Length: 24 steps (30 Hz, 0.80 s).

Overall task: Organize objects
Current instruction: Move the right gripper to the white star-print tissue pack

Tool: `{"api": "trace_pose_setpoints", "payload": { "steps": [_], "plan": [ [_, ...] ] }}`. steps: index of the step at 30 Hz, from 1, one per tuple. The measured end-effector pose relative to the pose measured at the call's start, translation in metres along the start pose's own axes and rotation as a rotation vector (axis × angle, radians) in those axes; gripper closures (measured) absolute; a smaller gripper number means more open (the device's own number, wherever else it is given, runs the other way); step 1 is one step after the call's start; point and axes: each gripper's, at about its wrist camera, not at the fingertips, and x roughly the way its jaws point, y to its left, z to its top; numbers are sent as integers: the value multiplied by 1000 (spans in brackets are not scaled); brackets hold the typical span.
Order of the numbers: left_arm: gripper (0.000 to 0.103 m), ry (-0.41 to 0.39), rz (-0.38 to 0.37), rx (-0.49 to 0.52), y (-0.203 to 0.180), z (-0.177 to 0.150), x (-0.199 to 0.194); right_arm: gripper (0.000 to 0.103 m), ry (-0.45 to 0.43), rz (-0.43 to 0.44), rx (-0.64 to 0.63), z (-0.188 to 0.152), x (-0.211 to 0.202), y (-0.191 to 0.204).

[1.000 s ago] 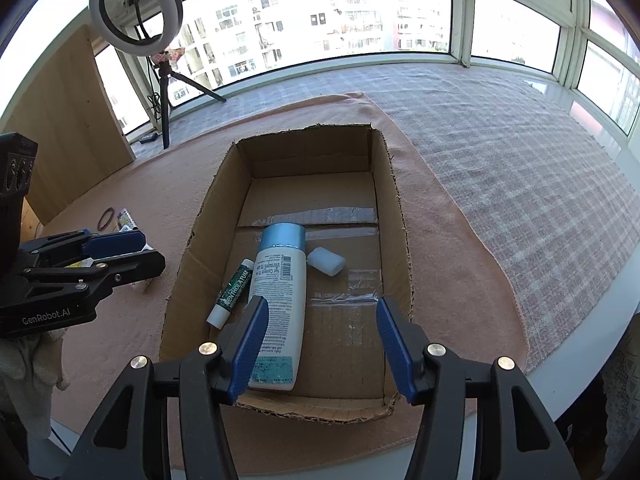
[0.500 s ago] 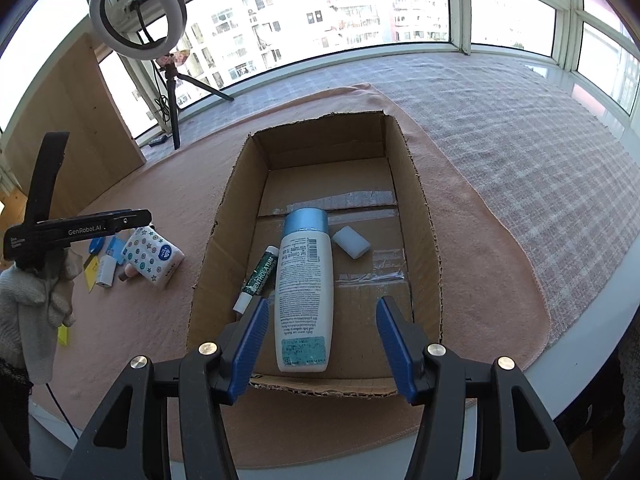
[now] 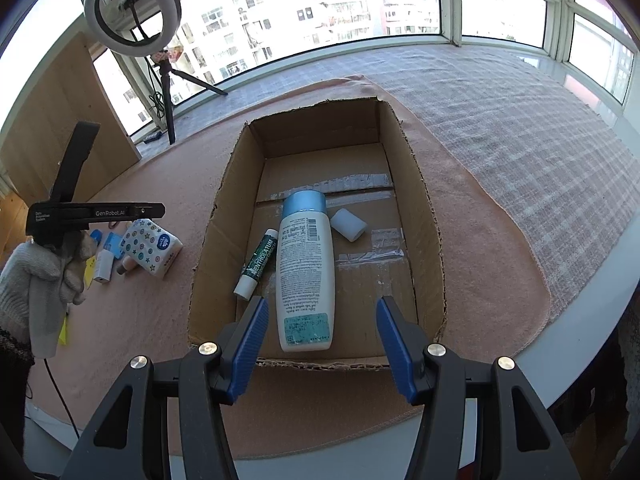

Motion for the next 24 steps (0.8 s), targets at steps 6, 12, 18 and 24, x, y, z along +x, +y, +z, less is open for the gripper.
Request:
{"api": "trace_pose_setpoints", "payload": {
  "steps": [6,12,18,24],
  "plan": [
    [83,11,3,39,-3,-15,-5,51,7,11,7,-1,2,4],
    [84,22,-25,48,-4,-48,-13,51,9,45,-15,1,4,23],
    [83,40,-49,50,-8,-88,-17,51,12,96,-64,2,6,52],
    [83,9,-59,-10,6,-116,-24,51,34,149,-130,3,13,82]
  ]
}}
